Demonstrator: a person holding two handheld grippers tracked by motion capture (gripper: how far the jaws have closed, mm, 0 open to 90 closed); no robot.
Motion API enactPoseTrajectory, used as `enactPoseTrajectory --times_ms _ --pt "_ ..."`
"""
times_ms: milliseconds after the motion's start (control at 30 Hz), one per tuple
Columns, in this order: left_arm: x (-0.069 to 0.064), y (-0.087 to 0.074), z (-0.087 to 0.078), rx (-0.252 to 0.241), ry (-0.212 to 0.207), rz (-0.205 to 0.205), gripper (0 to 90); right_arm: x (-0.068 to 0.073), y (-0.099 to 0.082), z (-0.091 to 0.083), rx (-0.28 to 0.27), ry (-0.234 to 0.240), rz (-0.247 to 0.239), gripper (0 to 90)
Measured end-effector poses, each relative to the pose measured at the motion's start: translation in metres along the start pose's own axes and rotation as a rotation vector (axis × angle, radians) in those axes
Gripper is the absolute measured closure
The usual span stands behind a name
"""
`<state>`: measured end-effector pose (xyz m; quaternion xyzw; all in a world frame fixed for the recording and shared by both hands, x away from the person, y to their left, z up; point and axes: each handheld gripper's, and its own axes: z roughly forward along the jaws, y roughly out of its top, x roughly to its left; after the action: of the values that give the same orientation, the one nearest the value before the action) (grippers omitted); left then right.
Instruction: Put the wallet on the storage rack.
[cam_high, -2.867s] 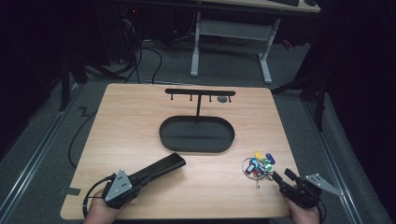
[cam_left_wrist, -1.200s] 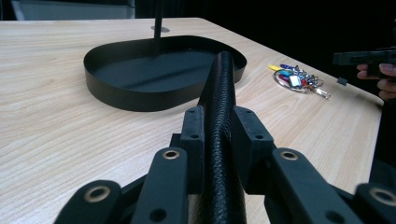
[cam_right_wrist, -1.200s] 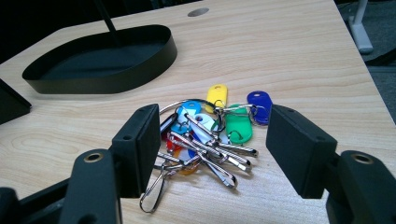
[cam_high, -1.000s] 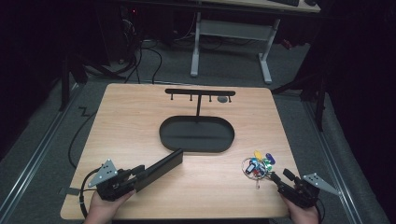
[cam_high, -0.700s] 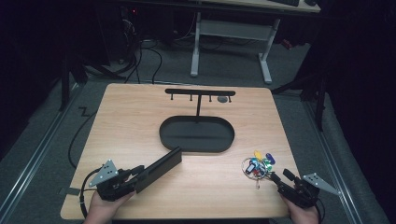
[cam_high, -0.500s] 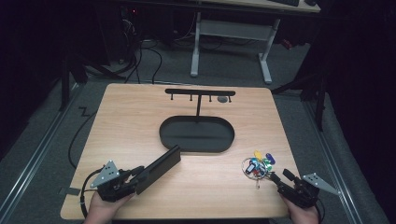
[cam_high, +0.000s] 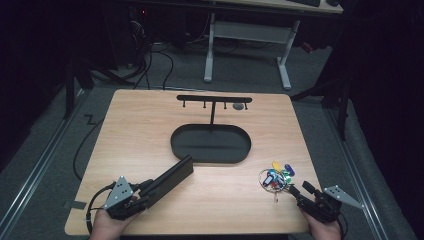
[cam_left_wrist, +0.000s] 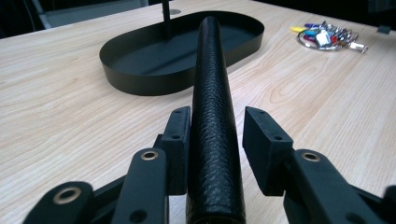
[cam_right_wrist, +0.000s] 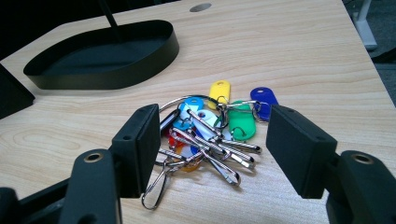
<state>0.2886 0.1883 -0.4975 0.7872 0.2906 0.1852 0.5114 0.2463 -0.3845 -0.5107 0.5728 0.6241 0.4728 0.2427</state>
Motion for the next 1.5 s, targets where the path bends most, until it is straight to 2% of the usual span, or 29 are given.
enactPoseTrajectory --times_ms 133,233,367,467,567,733,767,800,833,1100,1267,1367,1500 --pt "-0.001 0.001 0.000 0.007 0.005 0.012 67.3 0.000 0.000 0.000 0.001 0.001 0.002 35.7" --pt "-0.003 0.003 0.001 0.046 0.034 0.014 66.2 0.000 0.000 0.000 0.002 0.002 0.003 35.8" --pt "-0.005 0.002 0.003 0.065 0.041 0.029 66.0 0.000 0.000 0.000 0.003 0.002 0.004 35.8" --pt "-0.002 0.003 0.003 0.065 0.030 0.008 67.4 0.000 0.000 0.001 0.004 0.002 0.005 35.8" --pt "0.002 0.004 0.003 0.072 -0.011 -0.016 68.9 0.000 0.000 0.001 0.006 0.003 0.006 35.7" --pt "0.001 0.003 0.003 0.068 0.002 -0.025 70.2 0.000 -0.001 0.002 0.009 0.002 0.000 35.8" --pt "0.000 0.006 0.003 0.090 0.005 -0.027 70.4 0.001 -0.001 0.002 0.010 0.001 -0.001 35.8" --pt "0.000 0.006 0.003 0.090 0.005 -0.027 70.4 0.001 -0.001 0.002 0.010 0.001 -0.001 35.8" --pt "-0.001 0.008 0.003 0.108 0.003 -0.018 70.6 0.001 -0.001 0.002 0.010 0.001 -0.002 35.8" --pt "-0.003 0.015 0.005 0.162 0.010 0.016 72.2 0.001 -0.001 0.002 0.011 0.002 -0.003 35.8" --pt "-0.004 0.017 0.005 0.174 0.007 0.029 73.0 0.000 -0.001 0.002 0.009 0.002 -0.001 35.8" --pt "-0.005 0.017 0.003 0.172 0.018 0.039 73.9 0.000 0.000 0.001 0.005 0.004 -0.001 35.8" --pt "-0.009 0.020 0.001 0.176 0.025 0.068 74.3 0.000 0.000 0.000 0.003 0.005 -0.001 35.8"
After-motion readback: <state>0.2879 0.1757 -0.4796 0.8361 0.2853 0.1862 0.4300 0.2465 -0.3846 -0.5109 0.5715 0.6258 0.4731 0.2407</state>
